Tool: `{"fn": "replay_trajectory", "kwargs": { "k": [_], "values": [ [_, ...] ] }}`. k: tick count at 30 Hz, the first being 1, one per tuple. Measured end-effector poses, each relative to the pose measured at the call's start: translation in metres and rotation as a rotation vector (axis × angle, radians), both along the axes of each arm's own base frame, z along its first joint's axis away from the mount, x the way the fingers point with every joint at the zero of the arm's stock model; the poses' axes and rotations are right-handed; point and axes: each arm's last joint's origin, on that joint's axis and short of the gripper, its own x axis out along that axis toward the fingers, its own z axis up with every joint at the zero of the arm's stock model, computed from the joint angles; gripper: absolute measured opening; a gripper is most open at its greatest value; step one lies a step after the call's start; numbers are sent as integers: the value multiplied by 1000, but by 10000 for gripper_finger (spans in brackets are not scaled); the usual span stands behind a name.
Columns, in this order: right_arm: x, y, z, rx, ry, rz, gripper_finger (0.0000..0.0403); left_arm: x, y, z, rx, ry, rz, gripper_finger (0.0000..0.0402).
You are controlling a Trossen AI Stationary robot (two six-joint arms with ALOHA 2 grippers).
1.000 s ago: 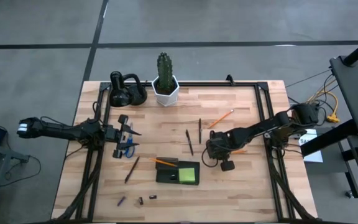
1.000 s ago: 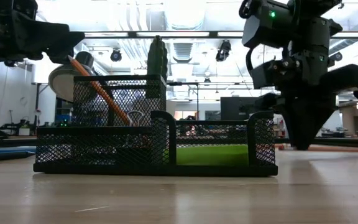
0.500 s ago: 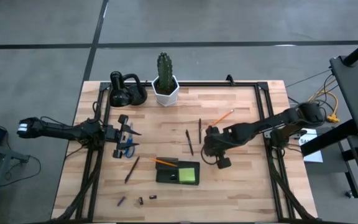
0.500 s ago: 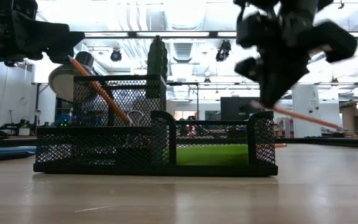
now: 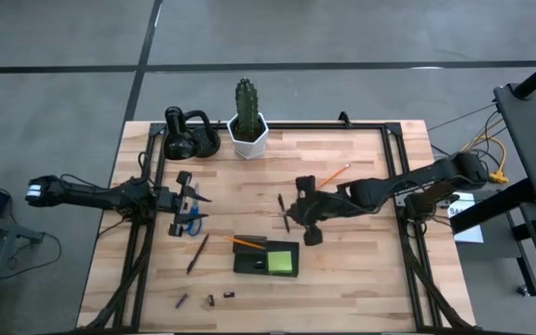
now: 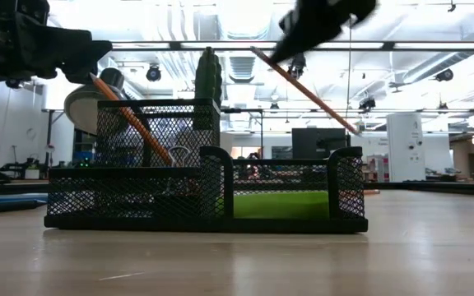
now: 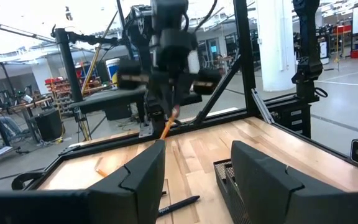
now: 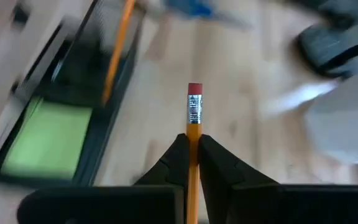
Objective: Pick and place office supplies into organizer
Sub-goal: Put the bottom yellow pencil into the desk organizer
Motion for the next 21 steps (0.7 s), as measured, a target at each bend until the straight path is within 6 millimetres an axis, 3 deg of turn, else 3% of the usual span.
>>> {"fn": "replay_trajectory", "kwargs": {
  "k": [6,14,21],
  "values": [
    [13,4,20,47,-287,-170,13,0,0,3,-2,-27,0,170],
    [19,16,36,94,-510,-133,12,-1,0,6,-5,-65,0,169],
    [28,41,35,106,-633,-50,11,-1,0,7,-6,-69,0,170]
  ]
}}
